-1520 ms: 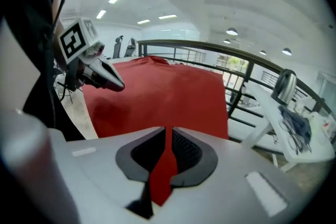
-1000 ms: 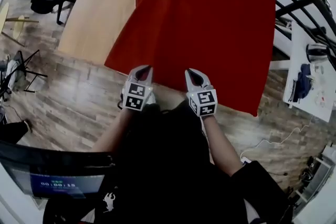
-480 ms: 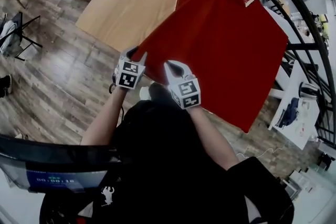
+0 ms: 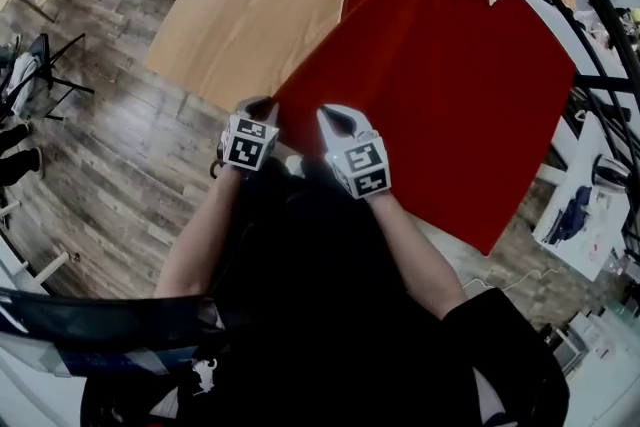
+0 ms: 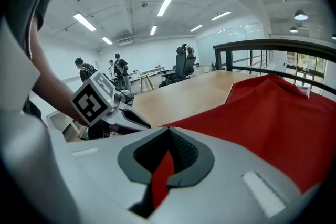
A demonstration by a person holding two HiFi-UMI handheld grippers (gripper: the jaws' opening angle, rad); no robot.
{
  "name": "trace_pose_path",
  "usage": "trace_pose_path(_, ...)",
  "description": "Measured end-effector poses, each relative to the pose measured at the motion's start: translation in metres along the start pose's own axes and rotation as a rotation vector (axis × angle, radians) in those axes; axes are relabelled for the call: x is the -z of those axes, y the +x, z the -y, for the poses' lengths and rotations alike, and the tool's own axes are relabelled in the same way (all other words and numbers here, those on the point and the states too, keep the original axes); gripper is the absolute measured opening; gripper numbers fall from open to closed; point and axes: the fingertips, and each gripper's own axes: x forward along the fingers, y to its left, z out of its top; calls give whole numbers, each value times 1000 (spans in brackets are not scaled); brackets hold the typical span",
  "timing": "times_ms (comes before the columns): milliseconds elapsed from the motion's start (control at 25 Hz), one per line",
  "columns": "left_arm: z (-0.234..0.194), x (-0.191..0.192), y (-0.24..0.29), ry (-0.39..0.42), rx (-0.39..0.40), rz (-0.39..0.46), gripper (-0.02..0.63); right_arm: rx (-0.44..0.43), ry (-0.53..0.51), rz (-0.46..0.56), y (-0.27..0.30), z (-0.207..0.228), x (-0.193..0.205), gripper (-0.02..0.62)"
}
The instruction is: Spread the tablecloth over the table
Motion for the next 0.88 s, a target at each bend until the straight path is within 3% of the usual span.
trace_pose_path(120,-2,-2,3,-9,15,-22,38,6,35,-22,9,10,4,9)
trace_pose_path(200,8,-3,-3,-12,66,-25,12,-5,88,-32,10,4,8,17)
trace_pose_path(280,23,-8,-18,9,132,4,12,-33,190,-27,10,-11,4,92)
trace_pose_path(400,44,-20,-48,95,210,59,12,-40,426,26,7,-26,-19,173)
trace_pose_path(520,79,-23,-64,211,311,94,14,47,650,44,2,-21,-19,176)
trace_pose_path(600,98,-23,-66,288,381,113,15,96,723,-9,14,-19,-4,176)
trace_pose_path(640,106,-23,-65,313,415,119,16,117,731,-36,21,-17,4,153)
trace_pose_path(680,111,-22,-63,323,450,125,20,143,721,-57,25,-15,10,14)
trace_pose_path(800,116,-28,-70,294,556,162,27,242,619,-98,14,-1,22,11)
trace_pose_path(880,101,-33,-77,230,580,191,79,315,551,-114,-13,6,28,11)
